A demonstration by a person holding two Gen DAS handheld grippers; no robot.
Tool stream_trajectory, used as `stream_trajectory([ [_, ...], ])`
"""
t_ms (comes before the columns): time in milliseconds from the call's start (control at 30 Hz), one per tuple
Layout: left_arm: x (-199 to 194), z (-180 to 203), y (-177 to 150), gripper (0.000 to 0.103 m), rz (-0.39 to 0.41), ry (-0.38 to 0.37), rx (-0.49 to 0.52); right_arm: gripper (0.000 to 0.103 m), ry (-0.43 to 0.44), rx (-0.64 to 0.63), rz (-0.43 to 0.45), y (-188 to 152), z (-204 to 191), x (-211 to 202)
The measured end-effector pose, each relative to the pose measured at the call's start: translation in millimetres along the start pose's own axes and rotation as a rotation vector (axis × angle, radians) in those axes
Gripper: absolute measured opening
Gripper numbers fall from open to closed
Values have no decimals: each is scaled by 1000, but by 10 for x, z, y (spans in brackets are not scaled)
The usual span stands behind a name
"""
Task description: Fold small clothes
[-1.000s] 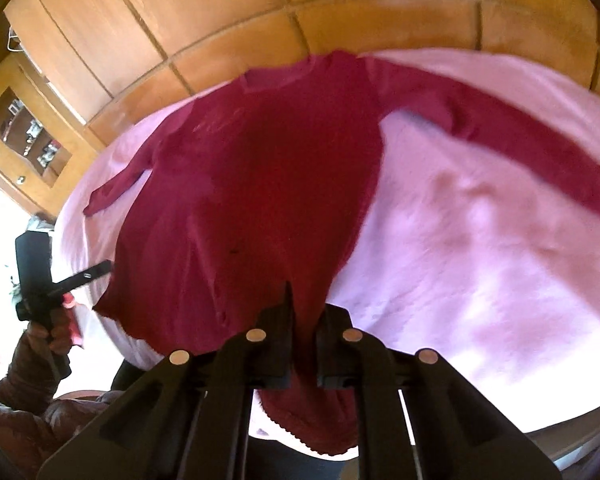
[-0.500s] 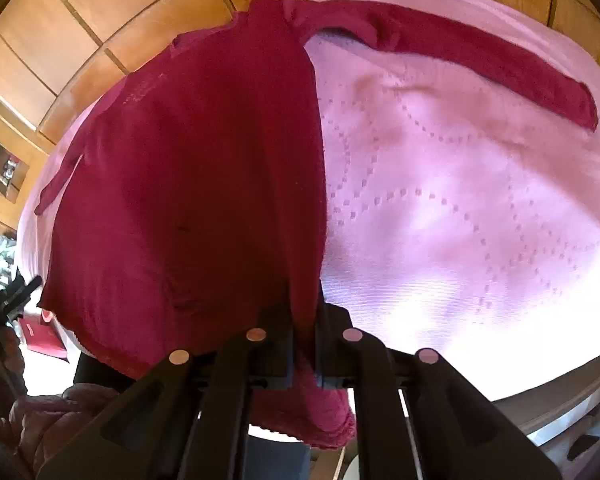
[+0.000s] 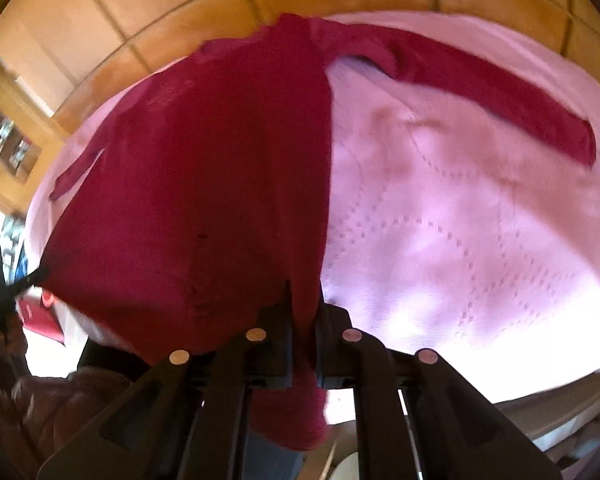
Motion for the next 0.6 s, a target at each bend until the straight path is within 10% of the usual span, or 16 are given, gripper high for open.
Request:
stream_trajectory([
  [233, 182, -304, -270, 7, -120, 66, -71, 6, -3, -31, -126, -357, -15, 308],
  [333, 28, -374, -53, 27, -35, 84, -98, 15, 45, 9, -126, -336, 58, 280],
  [400, -70, -408, 142, 52, 39, 103, -115, 43, 58, 44, -96, -257, 144, 236],
  [600, -64, -225, 564, 57, 165, 123, -66, 55, 5, 296, 83, 129, 864, -46],
])
Point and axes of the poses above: each gripper's, at about its wrist camera, not at the fingertips, and x roughly the way its jaws point, z to its right, y to its top, the point moved 8 cm from there along x, roughly the way its jaws point, and after that the axes turned 2 degrees about z, right-handed, at the moved point
